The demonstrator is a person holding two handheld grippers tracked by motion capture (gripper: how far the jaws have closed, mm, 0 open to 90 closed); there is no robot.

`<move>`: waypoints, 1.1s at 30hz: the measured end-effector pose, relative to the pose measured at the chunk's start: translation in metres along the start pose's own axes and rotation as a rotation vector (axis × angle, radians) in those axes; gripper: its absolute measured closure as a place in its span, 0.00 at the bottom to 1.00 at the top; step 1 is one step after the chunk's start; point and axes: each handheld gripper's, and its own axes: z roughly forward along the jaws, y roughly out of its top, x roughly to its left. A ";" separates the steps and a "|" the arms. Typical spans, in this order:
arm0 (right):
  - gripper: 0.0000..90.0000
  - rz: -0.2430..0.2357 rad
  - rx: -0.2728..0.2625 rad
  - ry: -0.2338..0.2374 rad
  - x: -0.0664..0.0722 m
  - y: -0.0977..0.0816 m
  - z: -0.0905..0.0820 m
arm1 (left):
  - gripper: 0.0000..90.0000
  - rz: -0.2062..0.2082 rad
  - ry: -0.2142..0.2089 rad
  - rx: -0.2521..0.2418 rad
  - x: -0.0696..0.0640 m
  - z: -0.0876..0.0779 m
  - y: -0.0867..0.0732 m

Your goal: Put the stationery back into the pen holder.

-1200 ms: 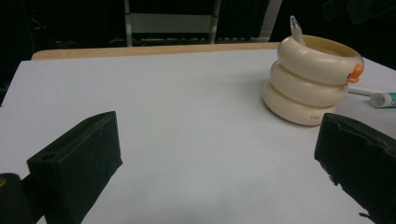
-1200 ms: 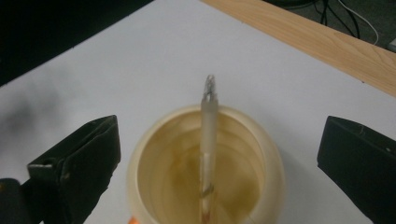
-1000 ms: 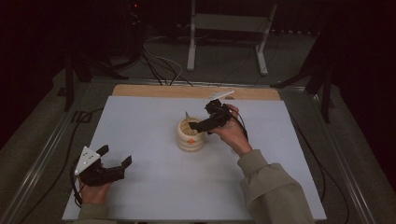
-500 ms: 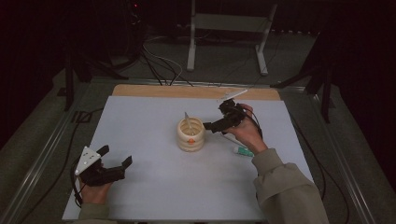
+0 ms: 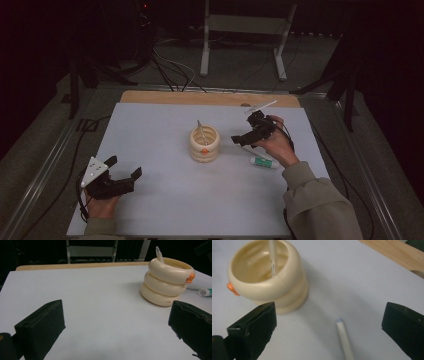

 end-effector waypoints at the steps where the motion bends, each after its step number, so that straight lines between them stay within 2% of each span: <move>1: 0.00 0.000 0.004 -0.004 -0.001 -0.001 0.000 | 0.01 0.001 0.000 0.001 0.000 0.000 0.000; 7: 0.00 0.000 0.039 -0.028 -0.010 -0.010 0.001 | 0.01 -0.003 0.000 0.001 0.000 0.000 0.000; 9: 0.03 0.004 0.051 -0.036 -0.014 -0.014 0.001 | 0.01 -0.002 0.000 0.002 0.000 0.000 0.000; 17: 0.07 0.049 0.095 -0.043 -0.030 -0.025 0.007 | 0.01 -0.003 0.001 0.003 0.000 0.000 0.000; 24: 0.12 0.033 0.135 -0.048 -0.033 -0.033 0.009 | 0.01 -0.003 0.001 0.005 0.000 0.001 0.000; 33: 0.21 0.048 0.173 -0.065 -0.042 -0.046 0.014 | 0.01 -0.003 0.000 0.006 0.000 0.001 0.000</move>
